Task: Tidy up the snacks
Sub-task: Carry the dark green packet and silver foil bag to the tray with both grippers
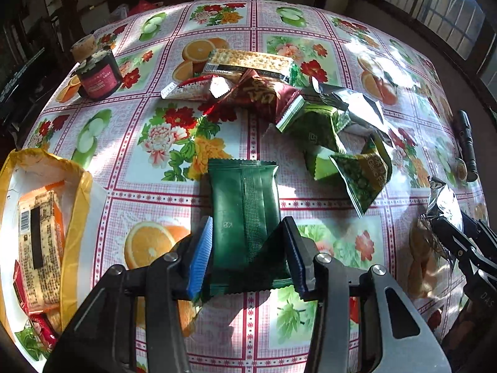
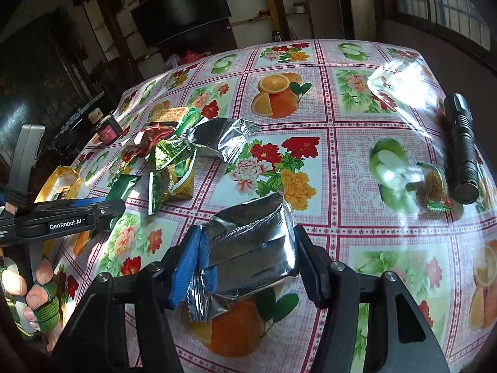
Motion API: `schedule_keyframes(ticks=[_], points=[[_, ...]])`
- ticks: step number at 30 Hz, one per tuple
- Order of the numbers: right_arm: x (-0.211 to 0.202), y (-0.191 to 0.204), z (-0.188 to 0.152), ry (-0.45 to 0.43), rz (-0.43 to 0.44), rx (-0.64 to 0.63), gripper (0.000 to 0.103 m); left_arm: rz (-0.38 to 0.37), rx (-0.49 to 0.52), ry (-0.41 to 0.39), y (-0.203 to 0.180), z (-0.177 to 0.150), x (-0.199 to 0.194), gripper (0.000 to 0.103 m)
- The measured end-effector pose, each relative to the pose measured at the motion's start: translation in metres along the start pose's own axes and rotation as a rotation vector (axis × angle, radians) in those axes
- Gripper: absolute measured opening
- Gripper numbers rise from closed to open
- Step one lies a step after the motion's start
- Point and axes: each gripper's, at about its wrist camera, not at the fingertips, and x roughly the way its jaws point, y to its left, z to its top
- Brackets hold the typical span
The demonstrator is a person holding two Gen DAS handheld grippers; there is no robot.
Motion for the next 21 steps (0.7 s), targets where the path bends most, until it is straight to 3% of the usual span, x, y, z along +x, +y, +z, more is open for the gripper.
schedule_keyframes(ticks=[8, 21], points=[[-0.037, 0.027, -0.036, -0.009, 0.056, -0.019, 0.059, 0.003, 0.003, -0.043, -0.009, -0.061, -0.049, 0.046], [-0.056, 0.065, -0.055, -0.016, 0.103, -0.081, 0.059, 0.048, -0.031, -0.094, 0.013, -0.102, -0.086, 0.046]])
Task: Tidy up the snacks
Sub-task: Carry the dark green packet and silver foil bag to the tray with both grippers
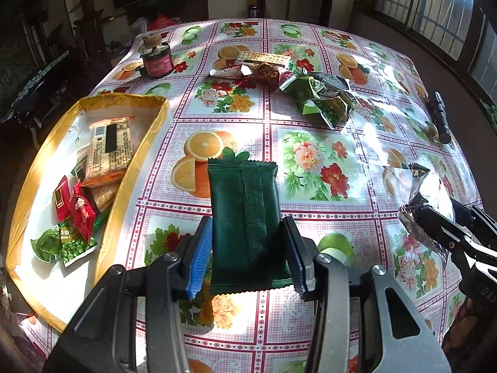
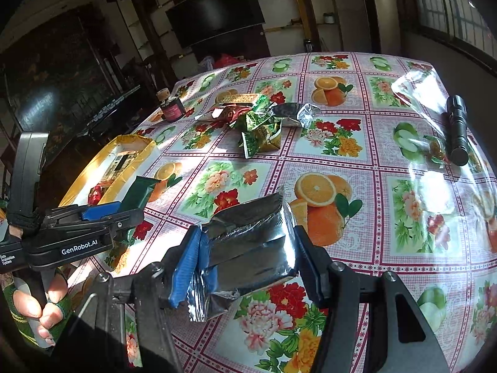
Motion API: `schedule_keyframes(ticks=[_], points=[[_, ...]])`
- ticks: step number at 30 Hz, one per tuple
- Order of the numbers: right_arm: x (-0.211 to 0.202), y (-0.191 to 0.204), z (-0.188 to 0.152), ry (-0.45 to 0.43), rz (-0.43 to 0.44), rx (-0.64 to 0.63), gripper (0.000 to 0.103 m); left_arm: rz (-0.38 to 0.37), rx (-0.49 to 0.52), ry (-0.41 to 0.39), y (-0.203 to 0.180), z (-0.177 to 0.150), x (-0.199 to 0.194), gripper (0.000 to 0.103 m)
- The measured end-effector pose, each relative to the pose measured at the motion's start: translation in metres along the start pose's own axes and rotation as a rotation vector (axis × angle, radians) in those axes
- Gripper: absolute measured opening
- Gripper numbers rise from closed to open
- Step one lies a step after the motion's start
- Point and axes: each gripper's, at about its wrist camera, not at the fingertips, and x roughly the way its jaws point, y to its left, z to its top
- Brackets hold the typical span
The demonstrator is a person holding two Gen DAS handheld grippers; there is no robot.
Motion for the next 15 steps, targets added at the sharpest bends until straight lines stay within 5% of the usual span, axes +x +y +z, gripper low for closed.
schedule_keyframes(ticks=[15], points=[[0.005, 0.029, -0.007, 0.023, 0.030, -0.046, 0.059, 0.012, -0.027, -0.024, 0.021, -0.015, -0.018, 0.046]])
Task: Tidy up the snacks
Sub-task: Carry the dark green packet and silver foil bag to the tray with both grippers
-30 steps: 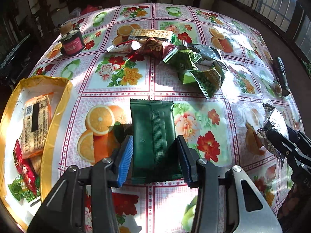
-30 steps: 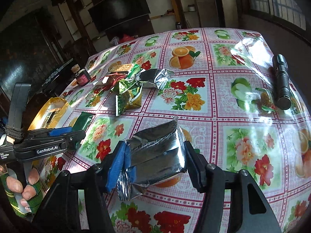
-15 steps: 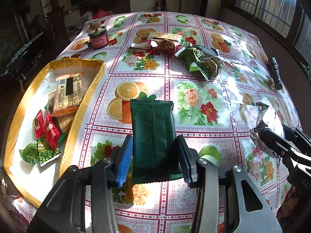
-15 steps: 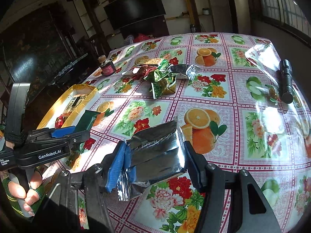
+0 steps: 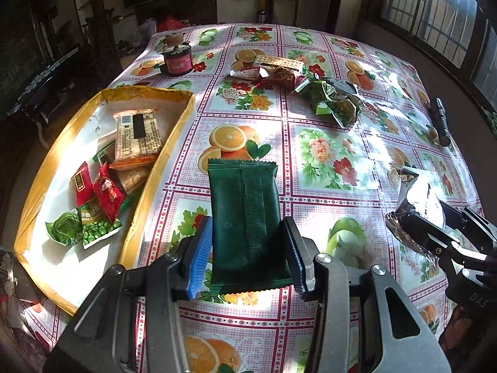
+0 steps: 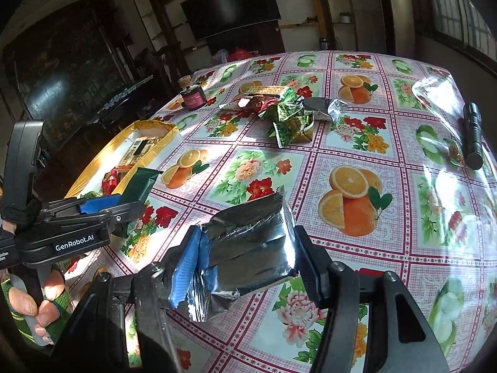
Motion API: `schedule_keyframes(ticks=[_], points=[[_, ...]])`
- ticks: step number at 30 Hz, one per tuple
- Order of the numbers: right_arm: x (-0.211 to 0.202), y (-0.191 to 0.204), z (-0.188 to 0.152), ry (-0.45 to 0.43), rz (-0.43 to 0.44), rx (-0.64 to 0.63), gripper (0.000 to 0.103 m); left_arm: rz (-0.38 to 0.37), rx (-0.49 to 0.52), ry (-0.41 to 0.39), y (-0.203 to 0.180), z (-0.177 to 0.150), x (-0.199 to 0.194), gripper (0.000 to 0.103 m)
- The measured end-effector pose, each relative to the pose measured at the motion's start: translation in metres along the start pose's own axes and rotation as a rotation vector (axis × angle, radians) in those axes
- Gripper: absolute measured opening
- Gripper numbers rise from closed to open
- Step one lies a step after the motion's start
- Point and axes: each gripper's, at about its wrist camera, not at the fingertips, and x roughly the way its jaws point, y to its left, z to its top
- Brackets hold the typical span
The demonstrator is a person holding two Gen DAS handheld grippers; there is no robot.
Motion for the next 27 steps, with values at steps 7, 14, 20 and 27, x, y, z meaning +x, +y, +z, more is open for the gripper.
schedule_keyframes(ticks=[7, 14, 20, 27], points=[[0.004, 0.008, -0.002, 0.009, 0.007, -0.009, 0.059, 0.000, -0.015, -0.007, 0.009, -0.003, -0.006, 0.046], [0.010, 0.021, -0.001, 0.019, 0.025, -0.033, 0.059, 0.010, -0.040, -0.020, 0.024, -0.004, -0.012, 0.046], [0.017, 0.033, 0.001, 0.028, 0.047, -0.050, 0.059, 0.024, -0.073, -0.028, 0.041, -0.005, -0.017, 0.046], [0.023, 0.054, 0.009, 0.025, 0.077, -0.084, 0.059, 0.045, -0.110, -0.043, 0.065, -0.008, -0.025, 0.046]])
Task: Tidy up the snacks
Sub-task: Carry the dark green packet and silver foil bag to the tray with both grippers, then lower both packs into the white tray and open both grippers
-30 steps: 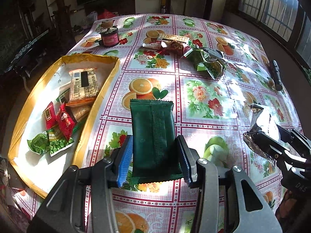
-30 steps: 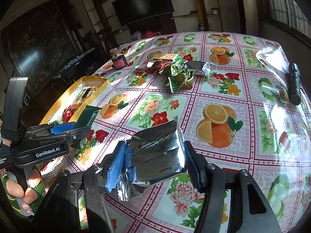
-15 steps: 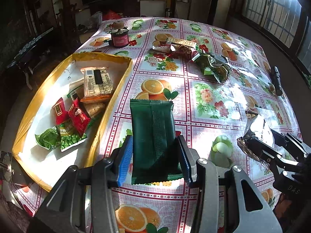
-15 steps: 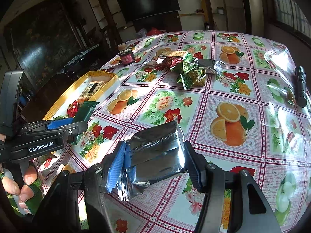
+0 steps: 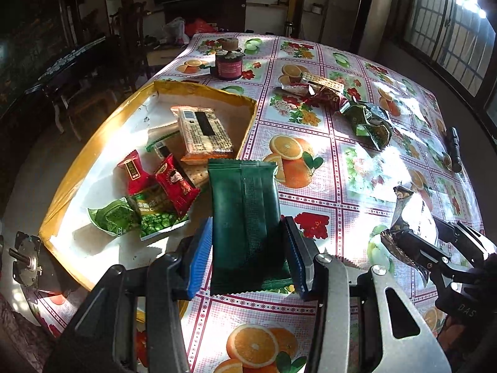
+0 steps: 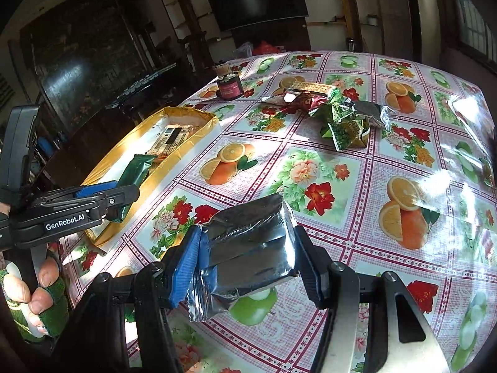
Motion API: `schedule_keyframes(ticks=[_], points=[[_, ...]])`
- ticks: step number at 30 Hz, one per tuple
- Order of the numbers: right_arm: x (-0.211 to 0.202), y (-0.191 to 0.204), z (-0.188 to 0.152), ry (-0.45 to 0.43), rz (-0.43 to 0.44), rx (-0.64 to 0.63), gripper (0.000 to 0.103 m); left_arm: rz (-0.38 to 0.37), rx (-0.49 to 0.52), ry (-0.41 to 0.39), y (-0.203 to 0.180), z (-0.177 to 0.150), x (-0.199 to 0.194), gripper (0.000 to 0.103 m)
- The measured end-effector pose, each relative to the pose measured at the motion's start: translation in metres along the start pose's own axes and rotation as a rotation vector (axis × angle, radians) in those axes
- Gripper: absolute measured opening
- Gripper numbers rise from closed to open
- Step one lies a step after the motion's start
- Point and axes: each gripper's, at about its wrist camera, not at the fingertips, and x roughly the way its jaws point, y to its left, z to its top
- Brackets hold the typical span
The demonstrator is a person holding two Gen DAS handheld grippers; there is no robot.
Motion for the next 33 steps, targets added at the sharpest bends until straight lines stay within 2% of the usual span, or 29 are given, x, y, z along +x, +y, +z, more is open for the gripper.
schedule_keyframes(ticks=[14, 22, 33], points=[[0.035, 0.079, 0.037, -0.004, 0.110, -0.139, 0.059, 0.065, -0.108, -0.031, 0.065, 0.007, -0.011, 0.046], [0.066, 0.115, 0.062, 0.008, 0.155, -0.200, 0.059, 0.100, -0.166, -0.018, 0.101, 0.004, -0.004, 0.046], [0.095, 0.164, 0.043, 0.103, 0.256, -0.344, 0.059, 0.134, -0.227, -0.002, 0.133, 0.013, 0.009, 0.046]])
